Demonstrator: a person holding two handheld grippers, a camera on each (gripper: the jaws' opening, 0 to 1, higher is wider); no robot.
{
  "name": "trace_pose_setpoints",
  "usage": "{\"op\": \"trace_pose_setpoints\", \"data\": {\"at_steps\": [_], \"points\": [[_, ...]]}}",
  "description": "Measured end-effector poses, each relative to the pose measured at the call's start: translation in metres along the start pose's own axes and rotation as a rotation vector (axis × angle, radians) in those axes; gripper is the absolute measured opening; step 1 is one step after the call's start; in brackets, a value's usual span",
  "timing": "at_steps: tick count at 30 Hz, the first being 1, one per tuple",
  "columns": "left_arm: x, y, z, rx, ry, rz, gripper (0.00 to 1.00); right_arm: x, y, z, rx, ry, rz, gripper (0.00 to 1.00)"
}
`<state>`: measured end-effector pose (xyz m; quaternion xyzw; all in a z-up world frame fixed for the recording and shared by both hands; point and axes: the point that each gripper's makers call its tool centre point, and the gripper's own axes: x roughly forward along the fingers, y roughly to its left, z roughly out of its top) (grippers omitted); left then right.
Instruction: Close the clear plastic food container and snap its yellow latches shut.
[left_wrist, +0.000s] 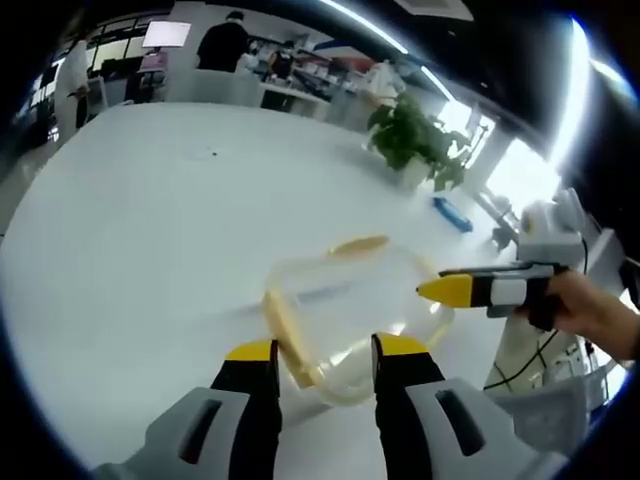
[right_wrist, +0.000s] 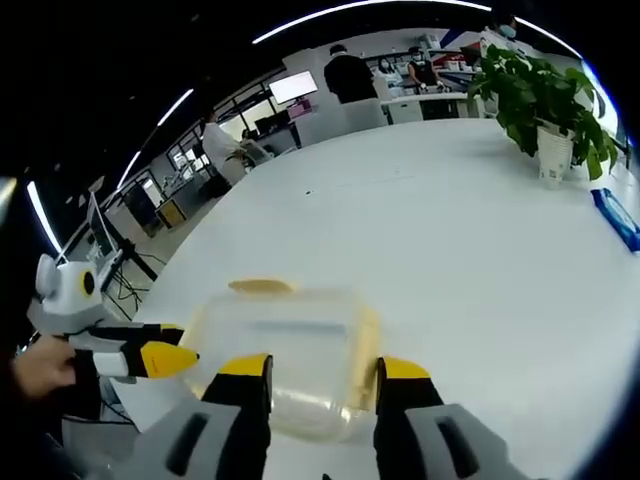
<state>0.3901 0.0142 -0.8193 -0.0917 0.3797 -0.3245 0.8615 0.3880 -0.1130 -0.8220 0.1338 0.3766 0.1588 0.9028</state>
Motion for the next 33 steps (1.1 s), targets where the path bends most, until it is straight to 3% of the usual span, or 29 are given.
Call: {"op": "trace_pose_setpoints", "data": {"at_steps": [2, 3, 4, 6, 18, 33], "points": [[0.001, 0.001, -0.001, -0.013, 0.009, -0.026, 0.31, 0.001, 0.003, -0.001, 0.004, 0.017, 0.045, 0.36], [0.002, 0.0, -0.003, -0.068, 0.024, -0.04, 0.31, 0.001, -0.001, 0.0, 0.032, 0.002, 0.027, 0.36], [0.0, 0.0, -0.002, -0.029, 0.022, -0.045, 0.31, -0.001, -0.002, -0.003, 0.043, 0.02, 0.007, 0.36], [0.0, -0.002, -0.003, -0.026, 0.035, -0.037, 0.31, -0.001, -0.006, -0.003, 0.044, 0.034, 0.001, 0.36], [0.0, 0.0, -0.002, -0.02, 0.024, -0.039, 0.32, 0.003, -0.003, 0.001, 0.061, -0.016, -0.016, 0.37], [-0.015, 0.025, 0.0, -0.029, 0.011, 0.0, 0.33, 0.017, 0.027, -0.002, 0.063, -0.028, -0.017, 0.38]]}}
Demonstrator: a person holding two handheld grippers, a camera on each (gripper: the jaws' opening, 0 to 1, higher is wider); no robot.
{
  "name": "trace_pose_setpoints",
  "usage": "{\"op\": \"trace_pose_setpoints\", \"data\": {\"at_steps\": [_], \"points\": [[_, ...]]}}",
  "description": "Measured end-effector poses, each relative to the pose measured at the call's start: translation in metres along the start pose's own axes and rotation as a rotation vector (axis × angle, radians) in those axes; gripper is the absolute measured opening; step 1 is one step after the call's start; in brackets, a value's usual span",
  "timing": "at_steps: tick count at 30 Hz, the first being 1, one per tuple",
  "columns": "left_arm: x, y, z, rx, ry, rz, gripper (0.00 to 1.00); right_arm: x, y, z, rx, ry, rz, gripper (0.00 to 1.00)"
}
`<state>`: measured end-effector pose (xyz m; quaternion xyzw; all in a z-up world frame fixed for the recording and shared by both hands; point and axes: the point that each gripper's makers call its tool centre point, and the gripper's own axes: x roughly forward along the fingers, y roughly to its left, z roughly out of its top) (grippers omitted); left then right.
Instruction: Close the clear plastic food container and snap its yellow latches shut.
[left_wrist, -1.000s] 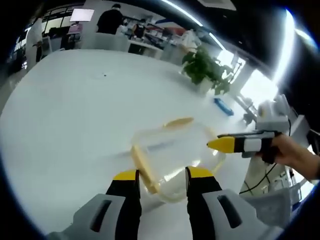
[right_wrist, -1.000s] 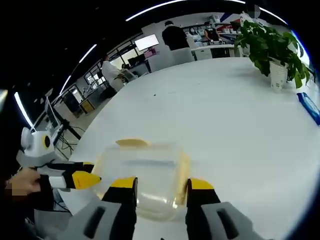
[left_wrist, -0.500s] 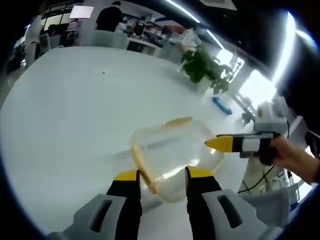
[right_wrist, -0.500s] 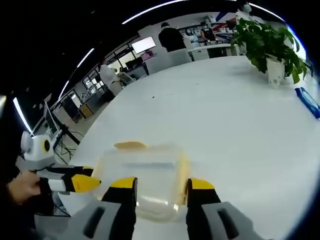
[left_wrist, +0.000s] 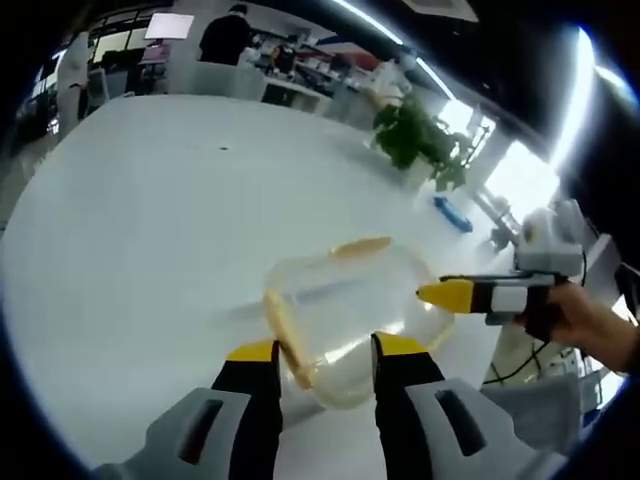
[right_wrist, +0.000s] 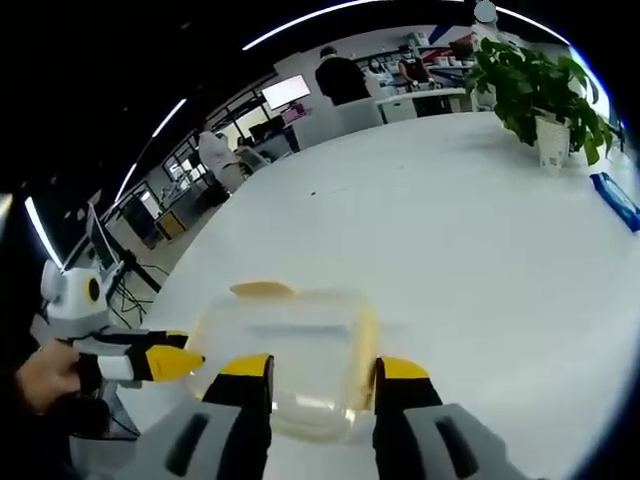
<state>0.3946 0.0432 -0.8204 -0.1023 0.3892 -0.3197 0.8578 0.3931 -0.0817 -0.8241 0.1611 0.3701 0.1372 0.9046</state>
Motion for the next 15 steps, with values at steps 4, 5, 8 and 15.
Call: {"op": "trace_pose_setpoints", "data": {"at_steps": [4, 5, 8, 15], "points": [[-0.006, 0.007, 0.0, -0.005, 0.0, 0.011, 0.33, 0.003, 0.009, -0.003, -0.007, 0.006, 0.012, 0.38], [-0.007, 0.008, -0.001, -0.006, -0.001, 0.014, 0.33, 0.004, 0.012, -0.003, -0.009, 0.01, 0.013, 0.38], [-0.01, 0.012, -0.001, -0.007, 0.0, 0.023, 0.33, 0.004, 0.016, -0.005, -0.014, 0.016, 0.017, 0.38], [-0.012, 0.014, -0.002, -0.028, -0.014, 0.035, 0.34, 0.003, 0.018, -0.007, -0.034, 0.029, 0.046, 0.39]]}}
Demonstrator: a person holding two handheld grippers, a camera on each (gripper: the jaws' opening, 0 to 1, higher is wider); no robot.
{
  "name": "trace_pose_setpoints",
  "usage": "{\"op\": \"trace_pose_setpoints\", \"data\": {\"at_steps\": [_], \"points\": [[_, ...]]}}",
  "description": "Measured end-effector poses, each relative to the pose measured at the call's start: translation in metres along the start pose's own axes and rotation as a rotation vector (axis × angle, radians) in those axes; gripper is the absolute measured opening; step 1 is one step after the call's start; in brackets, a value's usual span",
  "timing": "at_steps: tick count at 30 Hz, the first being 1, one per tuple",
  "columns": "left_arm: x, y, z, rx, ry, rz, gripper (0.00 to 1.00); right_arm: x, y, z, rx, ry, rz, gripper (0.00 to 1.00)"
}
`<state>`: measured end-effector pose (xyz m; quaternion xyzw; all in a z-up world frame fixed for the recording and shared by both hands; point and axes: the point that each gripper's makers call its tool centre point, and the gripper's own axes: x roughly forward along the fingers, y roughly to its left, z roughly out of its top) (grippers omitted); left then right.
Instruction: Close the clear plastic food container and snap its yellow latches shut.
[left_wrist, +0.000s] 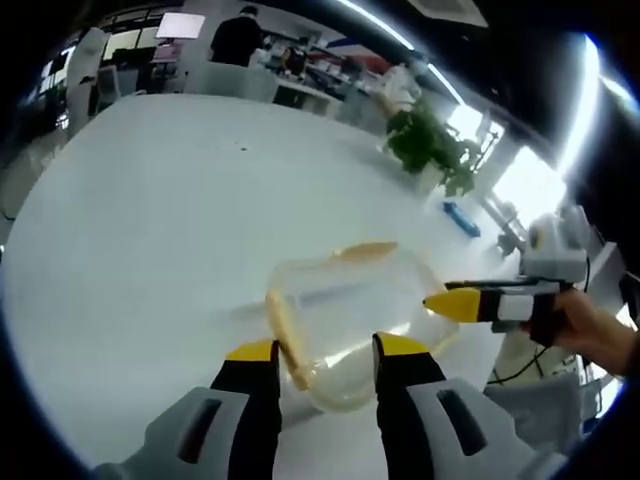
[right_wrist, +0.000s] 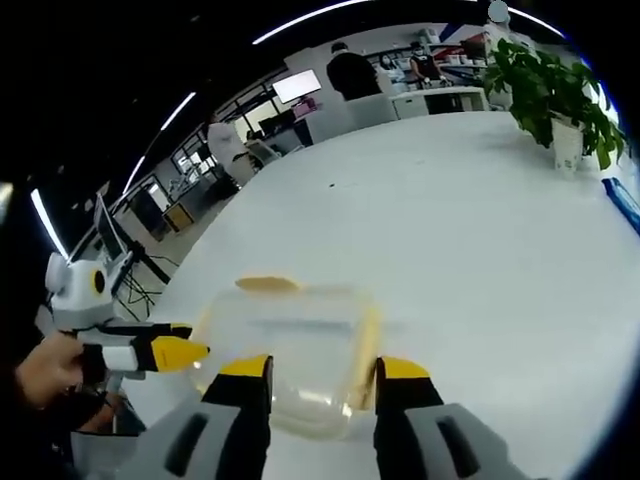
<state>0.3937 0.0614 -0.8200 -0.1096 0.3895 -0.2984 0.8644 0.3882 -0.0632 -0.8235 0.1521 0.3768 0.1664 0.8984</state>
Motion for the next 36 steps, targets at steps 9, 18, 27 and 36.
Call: {"op": "trace_pose_setpoints", "data": {"at_steps": [9, 18, 27, 36], "points": [[-0.005, 0.0, 0.007, 0.044, -0.038, 0.017, 0.45, -0.006, -0.005, 0.014, -0.04, -0.035, 0.0, 0.57], [-0.014, -0.002, 0.026, 0.132, -0.099, 0.03, 0.48, -0.003, 0.015, 0.028, -0.14, -0.051, 0.064, 0.56], [-0.008, -0.024, 0.033, 0.277, -0.113, -0.03, 0.43, 0.003, 0.037, 0.033, -0.24, -0.039, 0.117, 0.49], [0.0, -0.036, 0.028, 0.395, -0.071, -0.06, 0.39, 0.013, 0.052, 0.034, -0.294, -0.013, 0.166, 0.38]]}}
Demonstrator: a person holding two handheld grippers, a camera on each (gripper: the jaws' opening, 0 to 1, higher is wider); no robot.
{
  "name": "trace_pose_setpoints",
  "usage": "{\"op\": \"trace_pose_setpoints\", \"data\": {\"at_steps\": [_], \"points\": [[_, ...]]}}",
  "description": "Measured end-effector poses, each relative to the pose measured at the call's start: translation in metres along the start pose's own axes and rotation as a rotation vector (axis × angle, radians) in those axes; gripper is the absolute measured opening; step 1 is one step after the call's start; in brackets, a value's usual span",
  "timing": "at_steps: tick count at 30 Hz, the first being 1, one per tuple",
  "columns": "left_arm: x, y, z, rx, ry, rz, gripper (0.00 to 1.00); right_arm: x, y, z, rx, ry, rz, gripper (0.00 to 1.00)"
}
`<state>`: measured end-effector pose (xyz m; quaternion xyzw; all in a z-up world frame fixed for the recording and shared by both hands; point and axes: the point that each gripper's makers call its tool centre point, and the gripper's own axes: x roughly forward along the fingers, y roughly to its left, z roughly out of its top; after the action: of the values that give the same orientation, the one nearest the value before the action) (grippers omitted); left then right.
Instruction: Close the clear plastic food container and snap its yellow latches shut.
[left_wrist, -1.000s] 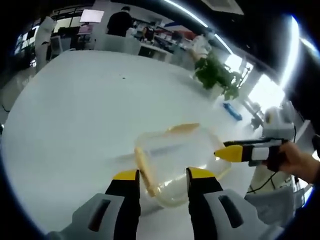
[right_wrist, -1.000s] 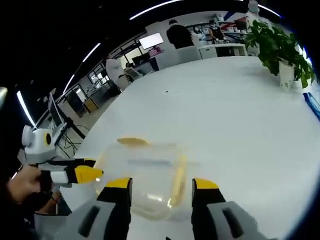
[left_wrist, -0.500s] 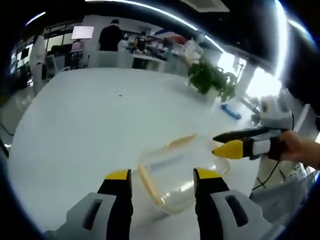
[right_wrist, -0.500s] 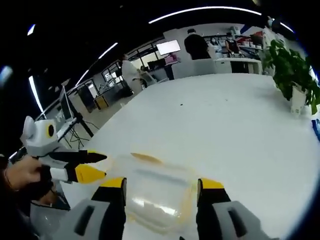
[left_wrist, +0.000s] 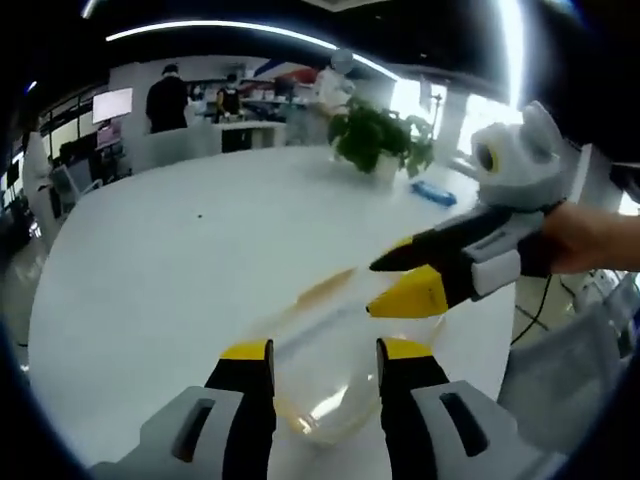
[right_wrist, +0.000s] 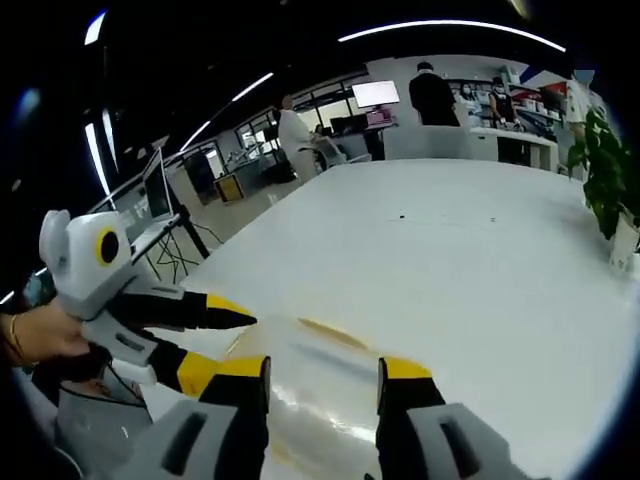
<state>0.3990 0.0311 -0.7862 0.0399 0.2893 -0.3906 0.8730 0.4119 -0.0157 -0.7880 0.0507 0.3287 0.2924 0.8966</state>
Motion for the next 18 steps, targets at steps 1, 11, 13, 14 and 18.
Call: {"op": "trace_pose_setpoints", "data": {"at_steps": [1, 11, 13, 14, 18], "points": [[0.001, -0.002, 0.0, 0.003, 0.001, -0.009, 0.39, 0.001, 0.001, 0.0, -0.004, 0.002, 0.004, 0.37], [0.007, -0.01, -0.007, 0.104, 0.045, -0.042, 0.37, 0.011, 0.004, -0.003, -0.038, 0.054, 0.038, 0.31], [0.007, -0.01, -0.007, 0.109, 0.047, -0.048, 0.37, 0.014, 0.004, -0.002, -0.037, 0.057, 0.052, 0.3], [0.007, -0.012, -0.008, 0.119, 0.052, -0.053, 0.38, 0.014, 0.004, -0.001, -0.037, 0.057, 0.057, 0.3], [0.007, -0.016, -0.018, 0.226, 0.113, -0.066, 0.39, 0.018, 0.002, 0.003, -0.021, 0.047, 0.054, 0.3]]}}
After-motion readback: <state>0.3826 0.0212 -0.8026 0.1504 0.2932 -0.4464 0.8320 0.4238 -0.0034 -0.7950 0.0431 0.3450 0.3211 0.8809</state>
